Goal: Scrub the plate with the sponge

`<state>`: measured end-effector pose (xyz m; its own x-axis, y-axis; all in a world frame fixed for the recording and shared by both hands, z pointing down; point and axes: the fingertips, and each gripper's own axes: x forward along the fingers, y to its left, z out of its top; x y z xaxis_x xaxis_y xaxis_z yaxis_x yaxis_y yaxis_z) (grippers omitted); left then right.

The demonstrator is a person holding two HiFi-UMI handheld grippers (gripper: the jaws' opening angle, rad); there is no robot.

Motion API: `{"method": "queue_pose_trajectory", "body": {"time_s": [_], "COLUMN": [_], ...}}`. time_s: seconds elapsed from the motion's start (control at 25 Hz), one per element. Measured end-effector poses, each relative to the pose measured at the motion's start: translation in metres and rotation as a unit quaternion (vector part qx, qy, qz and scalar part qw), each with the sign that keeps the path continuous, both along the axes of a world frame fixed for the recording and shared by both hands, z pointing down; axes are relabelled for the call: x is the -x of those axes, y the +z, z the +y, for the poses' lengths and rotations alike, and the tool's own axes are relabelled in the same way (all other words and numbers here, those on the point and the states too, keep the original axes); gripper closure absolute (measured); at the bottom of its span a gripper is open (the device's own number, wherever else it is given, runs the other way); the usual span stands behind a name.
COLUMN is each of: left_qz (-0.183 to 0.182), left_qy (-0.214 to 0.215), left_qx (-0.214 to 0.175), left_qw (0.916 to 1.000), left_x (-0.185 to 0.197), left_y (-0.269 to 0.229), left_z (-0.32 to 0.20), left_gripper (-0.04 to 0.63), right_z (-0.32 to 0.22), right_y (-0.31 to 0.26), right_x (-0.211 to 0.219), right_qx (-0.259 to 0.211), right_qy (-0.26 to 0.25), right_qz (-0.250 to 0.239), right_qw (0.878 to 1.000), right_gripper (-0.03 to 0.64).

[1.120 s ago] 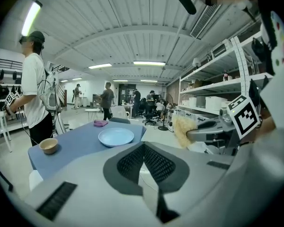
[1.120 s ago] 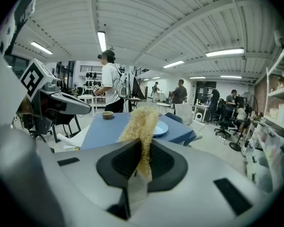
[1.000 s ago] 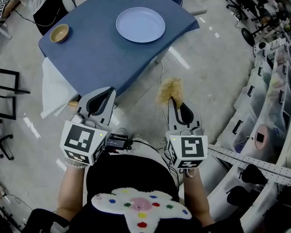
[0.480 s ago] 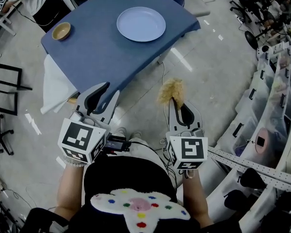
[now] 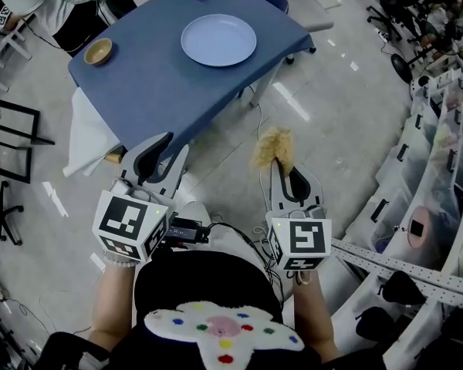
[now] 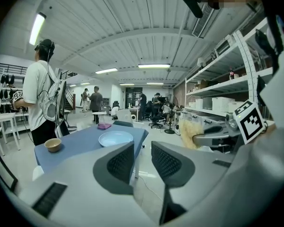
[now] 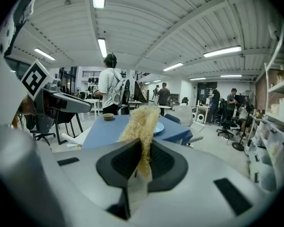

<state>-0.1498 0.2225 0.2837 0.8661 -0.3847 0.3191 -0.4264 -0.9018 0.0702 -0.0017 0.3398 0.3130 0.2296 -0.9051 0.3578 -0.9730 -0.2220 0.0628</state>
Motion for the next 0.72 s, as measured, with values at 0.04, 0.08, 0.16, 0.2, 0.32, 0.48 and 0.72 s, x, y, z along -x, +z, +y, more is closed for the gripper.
{"method": "queue_pose_trajectory", "body": {"time_s": [0.04,0.08,0.16,0.2,0.32,0.48,0.72], "left_qz": [0.0,0.001,0.002,0.003,0.003,0.006,0.009], "left_qy": [0.0,0.001,0.004,0.005,0.01,0.015,0.012], "left_qx": [0.001,0.002,0.003,0.004,0.006,0.005,0.016], "left_qw": [1.0,1.0,1.0,1.0,0.9999,0.9999,0.9998], "left_x": [-0.002,-0.004,-0.008,-0.01,-0.016,-0.031,-0.058], "left_y": [0.001,0.001,0.002,0.002,0.005,0.006,0.012], "left_z": [0.002,0.004,0.006,0.005,0.001,-0.009,-0.045], "left_gripper": [0.482,0.482,0.482,0.482,0.482,0.482,0.482], "right_z": [0.002,0.004,0.005,0.005,0.003,-0.001,-0.023], "right_y": [0.0,0.0,0.0,0.001,0.0,0.001,0.006], "right_x": [-0.002,-0.005,-0.009,-0.011,-0.015,-0.026,-0.053], "right_qx": [0.0,-0.001,-0.002,-0.002,-0.004,-0.003,0.005], "right_qy": [0.001,0.003,0.007,0.009,0.013,0.02,0.032], "right_qz": [0.001,0.001,0.002,0.002,0.004,0.009,0.01], "right_qw": [1.0,1.0,1.0,1.0,1.0,1.0,0.999], "right_gripper": [0.574,0.574,0.574,0.574,0.574,0.574,0.574]}}
